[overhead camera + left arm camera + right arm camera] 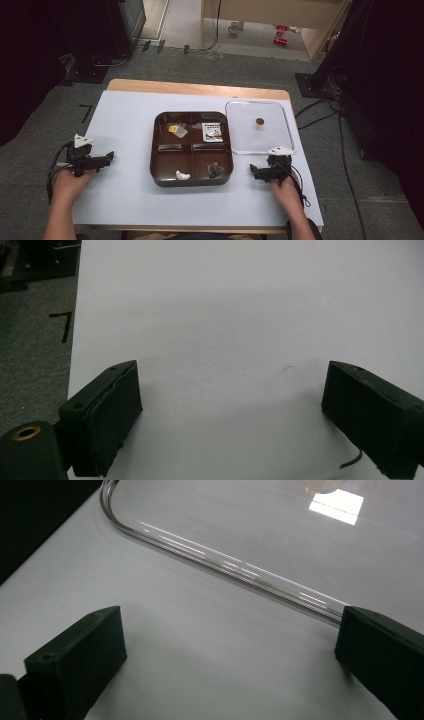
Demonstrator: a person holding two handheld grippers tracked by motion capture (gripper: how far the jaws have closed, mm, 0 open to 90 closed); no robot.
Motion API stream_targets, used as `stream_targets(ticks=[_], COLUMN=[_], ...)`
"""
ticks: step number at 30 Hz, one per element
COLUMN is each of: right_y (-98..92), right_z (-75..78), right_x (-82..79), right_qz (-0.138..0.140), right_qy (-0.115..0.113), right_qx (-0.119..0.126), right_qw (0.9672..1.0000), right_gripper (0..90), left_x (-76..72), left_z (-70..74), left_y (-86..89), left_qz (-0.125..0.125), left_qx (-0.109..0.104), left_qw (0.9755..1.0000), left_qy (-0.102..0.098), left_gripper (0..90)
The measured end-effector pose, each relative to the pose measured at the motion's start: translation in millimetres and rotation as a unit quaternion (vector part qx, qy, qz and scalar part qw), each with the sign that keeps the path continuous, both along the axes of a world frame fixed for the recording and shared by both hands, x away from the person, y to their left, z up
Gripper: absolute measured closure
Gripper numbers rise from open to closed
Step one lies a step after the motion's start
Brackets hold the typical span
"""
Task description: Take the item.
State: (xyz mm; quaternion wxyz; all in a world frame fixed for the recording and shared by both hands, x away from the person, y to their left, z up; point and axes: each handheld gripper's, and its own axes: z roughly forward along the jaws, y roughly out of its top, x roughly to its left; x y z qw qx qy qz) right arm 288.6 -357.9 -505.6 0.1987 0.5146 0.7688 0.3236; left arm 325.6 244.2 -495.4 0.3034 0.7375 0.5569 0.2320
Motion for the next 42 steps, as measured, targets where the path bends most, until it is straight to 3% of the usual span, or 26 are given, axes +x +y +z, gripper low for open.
stream_targets(ticks=[19,26,34,37,42], right_y=[0.1,0.1,0.1,0.0,0.0], right_z=[0.0,0.0,-0.1,0.0,0.1], right_x=[0.0,0.0,0.0,0.0,0.0], right_qz=[0.000,0.000,0.000,0.000,0.000], right_qy=[0.000,0.000,0.000,0.000,0.000], right_qx=[0.000,0.000,0.000,0.000,0.000], right_qw=[1.0000,1.0000,1.0000,1.0000,1.0000], right_gripper=[0.0,0.0,0.0,0.0,0.0], left_x=[0.8,3.3,3.1,6.1,5.7], left_z=[0.5,5.7,9.8,12.6,16.6], left_y=[-1.6,-5.3,-5.8,-4.4,-4.1], left_qz=[0.007,0.014,-0.009,-0.003,-0.016], left_qx=[-0.001,0.008,0.008,-0.005,-0.022], left_qw=[1.0000,0.9995,0.9991,0.9985,0.9978], left_qy=[0.003,0.027,0.041,0.054,0.060], left_gripper=[8.4,10.2,15.5,15.5,18.5])
